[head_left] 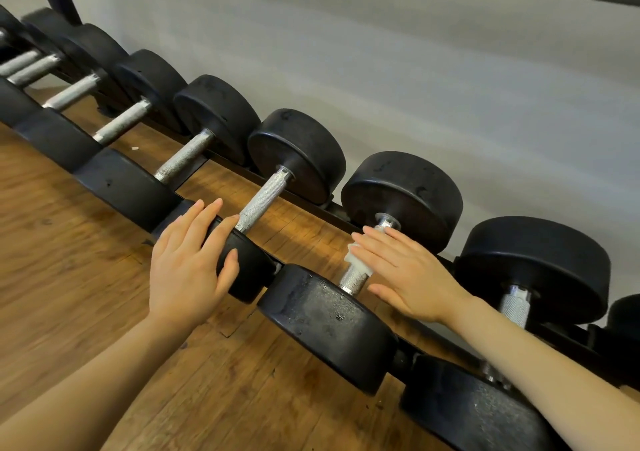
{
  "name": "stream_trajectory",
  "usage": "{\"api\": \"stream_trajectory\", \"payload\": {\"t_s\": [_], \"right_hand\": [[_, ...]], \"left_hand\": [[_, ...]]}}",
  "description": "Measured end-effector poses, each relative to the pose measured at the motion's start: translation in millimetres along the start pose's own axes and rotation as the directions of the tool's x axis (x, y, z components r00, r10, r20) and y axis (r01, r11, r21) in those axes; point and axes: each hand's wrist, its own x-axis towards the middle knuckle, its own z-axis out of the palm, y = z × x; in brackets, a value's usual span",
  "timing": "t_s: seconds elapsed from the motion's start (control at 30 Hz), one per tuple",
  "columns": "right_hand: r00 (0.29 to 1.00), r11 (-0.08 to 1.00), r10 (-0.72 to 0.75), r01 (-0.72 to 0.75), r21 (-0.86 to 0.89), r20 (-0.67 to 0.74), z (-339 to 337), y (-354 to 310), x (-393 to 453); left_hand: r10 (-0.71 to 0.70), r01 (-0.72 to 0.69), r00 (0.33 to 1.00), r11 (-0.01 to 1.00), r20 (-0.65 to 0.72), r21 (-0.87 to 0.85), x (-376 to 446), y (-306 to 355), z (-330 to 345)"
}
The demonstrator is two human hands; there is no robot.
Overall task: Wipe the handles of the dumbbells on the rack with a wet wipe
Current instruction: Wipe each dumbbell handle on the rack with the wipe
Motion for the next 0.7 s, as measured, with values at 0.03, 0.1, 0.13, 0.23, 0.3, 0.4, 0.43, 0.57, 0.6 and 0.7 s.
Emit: {"api": "stream_trajectory", "payload": {"t_s": [0.03, 0.1, 0.13, 0.23, 0.3, 0.4, 0.43, 0.57, 0.6, 0.7], "right_hand": [[1.0, 1.0, 0.0, 0.0, -0.001, 0.022, 2, -2, -1], [0.999, 1.0, -0.02, 0.02, -0.017, 0.049, 4, -7, -2], [0.999, 0.999, -0.012, 0.013, -0.03, 0.04, 3, -7, -2], [0.995, 0.996, 0.092, -0.092, 0.004, -0.026, -3, -2, -4], [0.996, 0.996, 0.083, -0.082, 0.042, -0.026, 0, -5, -6], [1.0, 0.999, 0.002, -0.003, 0.034, 0.022, 4, -11, -6], [1.0, 1.0, 0.005, -0.006, 0.015, 0.02, 4, -9, -6], [0.998, 0.998, 0.056, -0.055, 0.042, -0.001, 3, -8, -9], [1.0, 0.998, 0.029, -0.029, 0.053, 0.008, 5, -12, -9], [1.0, 0.999, 0.007, -0.007, 0.032, -0.008, 8, -11, -7]], "left_hand": [[0.0, 0.0, 1.0, 1.0, -0.003, -0.001, 0, 0, 0], [0.001, -0.001, 1.0, 1.0, -0.012, -0.005, 0, 1, 0], [0.0, 0.0, 1.0, 1.0, -0.017, -0.004, 0, 1, 1], [0.005, -0.005, 1.0, 1.0, -0.016, 0.0, -1, -1, 1], [0.005, -0.005, 1.0, 1.0, -0.011, 0.001, -1, -1, 2], [0.003, -0.003, 1.0, 1.0, -0.008, 0.002, -1, -1, 2], [0.004, -0.004, 1.0, 1.0, -0.009, 0.002, -1, -1, 2], [0.008, -0.008, 1.0, 1.0, -0.018, -0.001, -1, -1, 2], [0.01, -0.01, 1.0, 1.0, -0.021, 0.0, 0, -1, 2], [0.017, -0.017, 0.999, 1.0, -0.03, 0.001, 0, -2, 3]]}}
